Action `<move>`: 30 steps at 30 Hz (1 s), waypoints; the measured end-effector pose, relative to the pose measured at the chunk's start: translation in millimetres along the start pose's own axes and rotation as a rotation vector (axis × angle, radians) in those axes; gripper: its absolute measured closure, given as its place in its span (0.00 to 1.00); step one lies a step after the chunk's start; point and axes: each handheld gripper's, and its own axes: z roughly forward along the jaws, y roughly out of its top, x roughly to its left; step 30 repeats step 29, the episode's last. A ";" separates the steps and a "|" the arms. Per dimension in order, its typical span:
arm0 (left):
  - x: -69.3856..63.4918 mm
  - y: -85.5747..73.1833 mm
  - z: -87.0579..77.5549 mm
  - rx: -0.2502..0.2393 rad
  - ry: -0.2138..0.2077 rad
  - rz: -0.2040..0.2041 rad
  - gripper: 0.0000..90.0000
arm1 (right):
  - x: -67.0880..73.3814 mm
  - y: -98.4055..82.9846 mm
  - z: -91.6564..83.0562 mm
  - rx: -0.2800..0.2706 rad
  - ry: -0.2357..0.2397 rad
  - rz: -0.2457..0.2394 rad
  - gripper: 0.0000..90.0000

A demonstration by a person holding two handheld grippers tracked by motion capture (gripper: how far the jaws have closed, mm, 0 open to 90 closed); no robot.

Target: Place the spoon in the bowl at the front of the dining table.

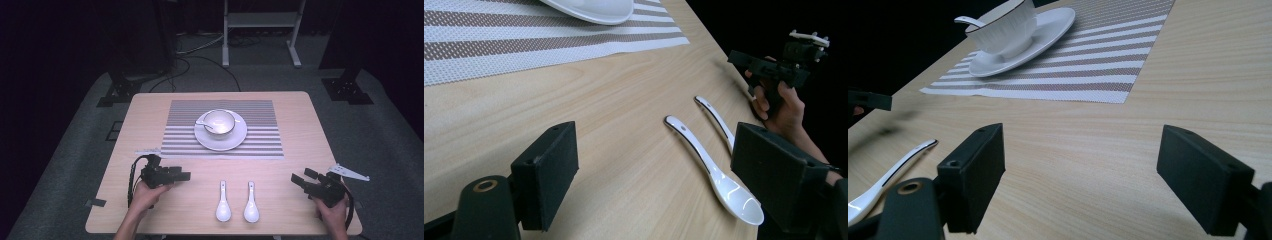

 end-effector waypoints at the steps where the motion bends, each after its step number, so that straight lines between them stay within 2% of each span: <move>1: -0.6 -1.4 -1.0 -0.003 -0.002 0.008 0.20 | 0.0 0.0 0.0 0.000 -0.001 0.000 0.20; 15: -6.6 -27.8 -4.1 -0.020 0.012 0.009 0.20 | -0.1 -0.2 -0.5 -0.004 -0.004 0.006 0.20; 17: -9.6 -31.1 -5.4 -0.018 0.052 0.028 0.20 | -0.1 -0.3 -0.6 -0.004 -0.004 0.005 0.20; 22: -14.6 -35.8 -7.7 -0.028 0.069 0.063 0.20 | 0.2 -0.2 -0.4 -0.001 -0.001 0.003 0.20; 30: -17.5 -38.4 -6.5 -0.054 0.048 0.074 0.16 | 0.3 -0.2 -0.3 0.000 0.007 -0.003 0.20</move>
